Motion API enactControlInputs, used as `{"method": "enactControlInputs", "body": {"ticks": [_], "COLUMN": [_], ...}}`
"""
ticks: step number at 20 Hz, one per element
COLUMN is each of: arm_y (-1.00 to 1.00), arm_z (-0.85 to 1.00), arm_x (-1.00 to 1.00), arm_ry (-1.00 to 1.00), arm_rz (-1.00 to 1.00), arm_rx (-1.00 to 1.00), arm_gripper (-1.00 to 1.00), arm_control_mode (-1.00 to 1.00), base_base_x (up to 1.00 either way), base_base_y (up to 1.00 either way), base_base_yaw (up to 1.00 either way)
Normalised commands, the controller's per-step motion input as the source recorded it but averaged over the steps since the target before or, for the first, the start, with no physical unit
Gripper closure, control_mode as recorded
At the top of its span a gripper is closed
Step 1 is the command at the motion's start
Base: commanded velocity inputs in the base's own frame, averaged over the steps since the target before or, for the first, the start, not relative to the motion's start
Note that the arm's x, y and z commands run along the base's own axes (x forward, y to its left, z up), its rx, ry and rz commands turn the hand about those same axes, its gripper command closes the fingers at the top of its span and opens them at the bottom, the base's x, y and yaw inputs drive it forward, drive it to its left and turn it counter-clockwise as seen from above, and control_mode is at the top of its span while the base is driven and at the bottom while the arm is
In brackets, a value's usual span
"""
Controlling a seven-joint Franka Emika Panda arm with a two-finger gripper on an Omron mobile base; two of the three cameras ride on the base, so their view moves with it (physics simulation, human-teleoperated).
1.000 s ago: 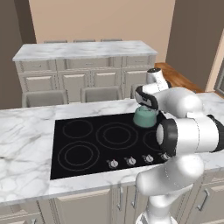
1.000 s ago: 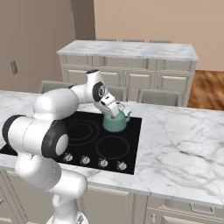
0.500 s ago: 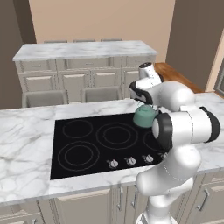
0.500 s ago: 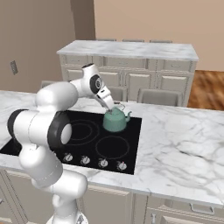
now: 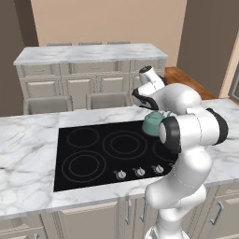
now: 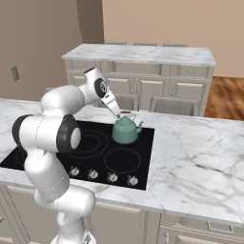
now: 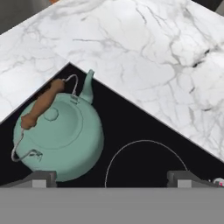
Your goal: The kettle is done boiling. Turn off the stove, then wait for 300 timesteps before moving the kettle to the dining table.
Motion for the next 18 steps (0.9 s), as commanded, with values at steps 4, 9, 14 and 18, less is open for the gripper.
{"method": "enactControlInputs", "body": {"ticks": [4,9,14,18], "arm_y": [0.02,0.0,0.0,0.0], "arm_z": [0.0,0.0,0.0,0.0], "arm_x": [0.06,0.19,0.3,0.29], "arm_ry": [-0.04,0.0,0.0,0.0], "arm_rz": [-0.01,0.0,0.0,0.0], "arm_rx": [-0.01,0.0,0.0,0.0], "arm_gripper": [-1.0,-1.0,-1.0,-1.0], "arm_control_mode": [-1.0,-1.0,-1.0,-1.0], "base_base_x": [0.0,0.0,0.0,0.0], "base_base_y": [0.0,0.0,0.0,0.0], "base_base_yaw": [0.0,0.0,0.0,0.0]}}
